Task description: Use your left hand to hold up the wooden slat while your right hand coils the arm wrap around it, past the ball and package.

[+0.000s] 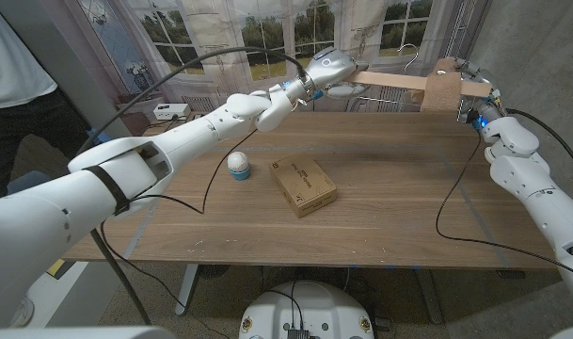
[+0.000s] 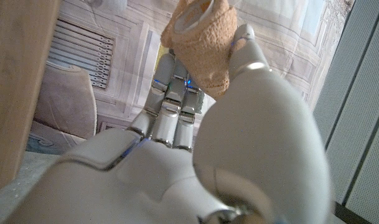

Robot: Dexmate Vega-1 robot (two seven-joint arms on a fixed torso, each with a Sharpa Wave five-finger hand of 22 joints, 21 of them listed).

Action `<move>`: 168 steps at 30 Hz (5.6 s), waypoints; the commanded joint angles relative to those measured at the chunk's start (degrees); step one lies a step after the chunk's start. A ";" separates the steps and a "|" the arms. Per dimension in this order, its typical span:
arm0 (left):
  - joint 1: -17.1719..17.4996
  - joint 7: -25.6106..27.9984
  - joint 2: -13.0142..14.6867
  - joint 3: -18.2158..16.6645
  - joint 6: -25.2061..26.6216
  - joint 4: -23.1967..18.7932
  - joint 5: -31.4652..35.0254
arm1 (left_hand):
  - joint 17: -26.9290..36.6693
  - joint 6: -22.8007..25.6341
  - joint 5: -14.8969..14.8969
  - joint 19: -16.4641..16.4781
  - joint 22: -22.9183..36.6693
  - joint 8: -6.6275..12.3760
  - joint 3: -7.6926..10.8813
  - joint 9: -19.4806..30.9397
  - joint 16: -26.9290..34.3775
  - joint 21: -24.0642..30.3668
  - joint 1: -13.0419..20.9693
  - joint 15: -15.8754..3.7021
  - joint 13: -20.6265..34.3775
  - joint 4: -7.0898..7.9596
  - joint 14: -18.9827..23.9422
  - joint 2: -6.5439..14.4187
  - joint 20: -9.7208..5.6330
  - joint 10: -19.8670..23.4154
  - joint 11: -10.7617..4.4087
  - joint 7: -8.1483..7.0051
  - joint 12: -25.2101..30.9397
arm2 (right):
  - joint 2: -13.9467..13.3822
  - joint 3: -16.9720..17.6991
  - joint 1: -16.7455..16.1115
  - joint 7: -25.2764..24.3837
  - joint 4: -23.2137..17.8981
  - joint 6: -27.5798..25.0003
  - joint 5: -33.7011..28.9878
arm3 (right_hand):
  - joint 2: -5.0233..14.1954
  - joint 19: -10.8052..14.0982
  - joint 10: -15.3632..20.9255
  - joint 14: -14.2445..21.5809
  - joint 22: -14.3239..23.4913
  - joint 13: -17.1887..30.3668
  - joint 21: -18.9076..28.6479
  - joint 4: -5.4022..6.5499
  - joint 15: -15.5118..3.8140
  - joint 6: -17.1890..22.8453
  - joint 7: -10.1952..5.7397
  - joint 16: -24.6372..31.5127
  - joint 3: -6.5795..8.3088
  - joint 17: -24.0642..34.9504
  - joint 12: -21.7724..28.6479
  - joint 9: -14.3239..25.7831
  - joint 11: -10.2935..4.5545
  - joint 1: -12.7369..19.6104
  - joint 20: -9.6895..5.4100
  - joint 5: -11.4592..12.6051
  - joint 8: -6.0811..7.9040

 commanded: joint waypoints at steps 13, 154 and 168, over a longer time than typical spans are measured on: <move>3.28 -4.45 1.72 -1.08 9.72 -7.40 3.64 | 2.58 0.60 0.33 0.24 0.21 0.51 4.64 0.10 0.66 0.37 -1.15 -0.01 0.11 5.38 0.34 1.91 -2.83 0.73 -1.23 -0.04 0.24 | -15.65 -3.44 -5.51 8.34 -12.42 -21.26 -0.06 | 13.40 -0.15 7.36 14.61 0.10 0.77 0.55 -0.72 -16.57 6.34 7.97 -0.24 1.88 -0.16 -0.04 0.41 -6.21 12.96 -6.04 -0.37 -0.58; -4.35 -94.87 7.15 2.31 58.50 -44.43 -37.71 | 2.43 0.35 -2.87 2.49 -5.71 0.70 5.20 -0.68 0.22 -0.54 1.79 -0.07 0.08 4.68 1.15 3.57 -3.89 0.05 -0.07 1.41 0.16 | -15.32 15.38 -31.85 -5.85 -32.11 -15.36 -4.58 | 2.38 -31.22 -48.50 -57.22 -0.22 -17.54 -33.76 16.86 5.61 -54.12 5.19 -5.57 -26.07 -33.02 -20.67 -12.51 0.22 -31.14 14.49 13.78 -6.56; -8.38 -93.42 8.70 9.47 70.28 -48.25 -30.28 | 2.32 0.32 -3.47 2.46 -6.92 0.64 5.14 -0.69 0.02 -0.54 2.27 -0.07 0.07 4.77 1.09 3.78 -3.90 -0.12 0.03 1.79 0.15 | -15.62 12.59 -28.04 -4.01 -30.36 -15.00 -4.29 | 2.38 -31.61 -48.22 -57.36 -0.19 -17.76 -34.58 16.91 5.58 -54.23 5.23 -5.37 -26.66 -33.49 -20.24 -12.51 0.25 -32.36 14.47 13.66 -6.35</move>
